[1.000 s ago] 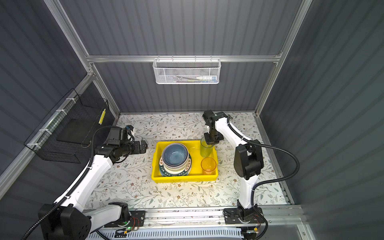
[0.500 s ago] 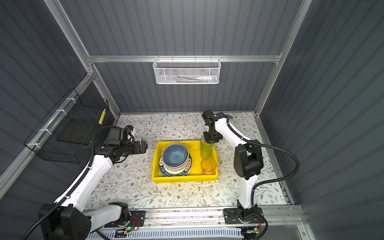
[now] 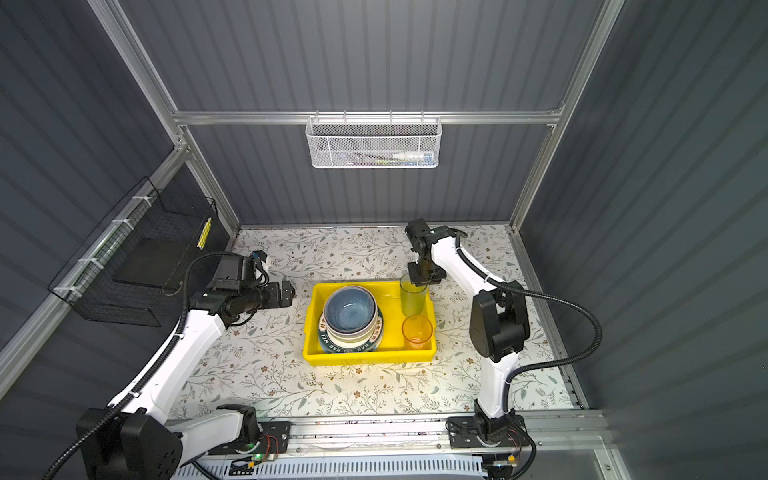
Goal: Place the mixed dishes into the plastic bin
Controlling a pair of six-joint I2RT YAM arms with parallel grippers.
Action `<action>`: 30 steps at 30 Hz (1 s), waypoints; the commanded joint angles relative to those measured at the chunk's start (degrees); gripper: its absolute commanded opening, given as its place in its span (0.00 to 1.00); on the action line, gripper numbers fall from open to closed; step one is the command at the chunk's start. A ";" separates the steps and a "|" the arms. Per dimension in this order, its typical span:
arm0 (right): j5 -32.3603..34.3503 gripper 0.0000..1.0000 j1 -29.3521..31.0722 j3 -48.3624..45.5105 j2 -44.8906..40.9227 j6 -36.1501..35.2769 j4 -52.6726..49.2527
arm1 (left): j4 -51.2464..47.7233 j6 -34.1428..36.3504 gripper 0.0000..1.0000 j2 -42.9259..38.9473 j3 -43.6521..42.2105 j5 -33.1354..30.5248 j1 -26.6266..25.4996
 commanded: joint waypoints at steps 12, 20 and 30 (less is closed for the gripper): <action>0.25 0.44 -0.20 -1.30 -9.04 0.26 1.31 | -0.14 0.29 1.00 -0.04 -1.02 0.12 0.47; 2.67 0.67 -0.42 -5.31 -19.00 -1.35 8.51 | 0.74 1.39 1.00 0.48 -1.06 -1.50 0.49; 2.96 0.99 -6.53 -20.10 -32.81 -3.77 25.07 | 8.43 1.62 1.00 2.33 -0.43 -4.33 0.47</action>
